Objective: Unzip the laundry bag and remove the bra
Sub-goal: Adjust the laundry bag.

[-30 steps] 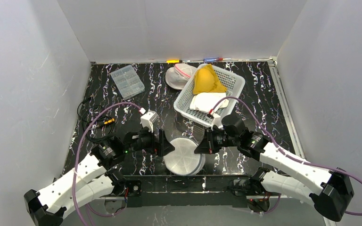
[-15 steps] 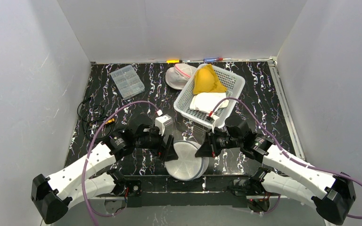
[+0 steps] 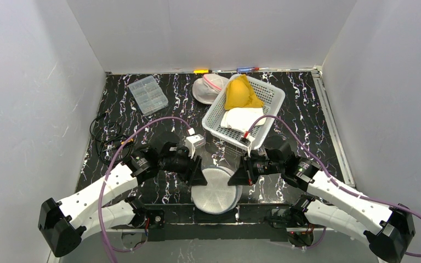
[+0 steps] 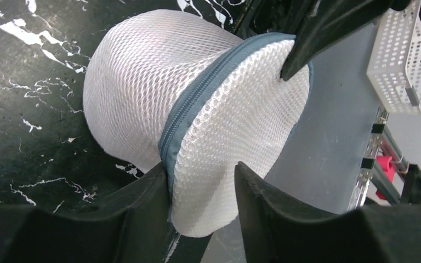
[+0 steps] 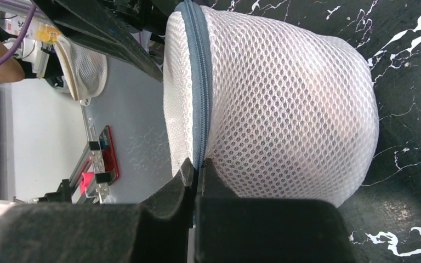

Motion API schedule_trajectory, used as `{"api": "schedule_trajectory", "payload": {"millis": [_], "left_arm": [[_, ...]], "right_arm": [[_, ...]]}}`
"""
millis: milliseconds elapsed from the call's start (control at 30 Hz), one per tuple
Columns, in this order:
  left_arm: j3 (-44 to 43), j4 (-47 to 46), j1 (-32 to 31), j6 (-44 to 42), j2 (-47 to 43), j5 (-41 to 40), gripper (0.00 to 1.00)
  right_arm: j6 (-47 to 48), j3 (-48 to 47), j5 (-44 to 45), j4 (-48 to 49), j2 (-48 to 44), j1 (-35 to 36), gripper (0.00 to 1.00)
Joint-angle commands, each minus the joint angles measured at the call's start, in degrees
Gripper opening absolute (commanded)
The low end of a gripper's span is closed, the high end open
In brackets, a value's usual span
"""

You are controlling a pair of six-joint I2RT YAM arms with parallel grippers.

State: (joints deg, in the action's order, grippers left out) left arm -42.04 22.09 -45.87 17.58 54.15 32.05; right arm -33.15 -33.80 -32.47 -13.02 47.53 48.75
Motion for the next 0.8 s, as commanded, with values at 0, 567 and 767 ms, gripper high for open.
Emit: {"api": "schedule_trajectory", "payload": {"millis": [0,567,767], "left_arm": [[-0.5,-2.7,-0.1,0.5,-0.2,6.1,0.36],[6.6,-13.1,-0.1,32.0,-16.3,-24.6,0.0],[15.5,-21.8,-0.2,49.2,-24.3,-40.3,0.0]], "right_arm": [[0.7,-0.7,-2.0,4.3,-0.9,-0.2,0.01],[-0.1,-11.0,27.1,-7.4,-4.4,-0.2,0.99],[-14.7,-0.1,34.8,6.6,-13.3,-0.2,0.96]]}}
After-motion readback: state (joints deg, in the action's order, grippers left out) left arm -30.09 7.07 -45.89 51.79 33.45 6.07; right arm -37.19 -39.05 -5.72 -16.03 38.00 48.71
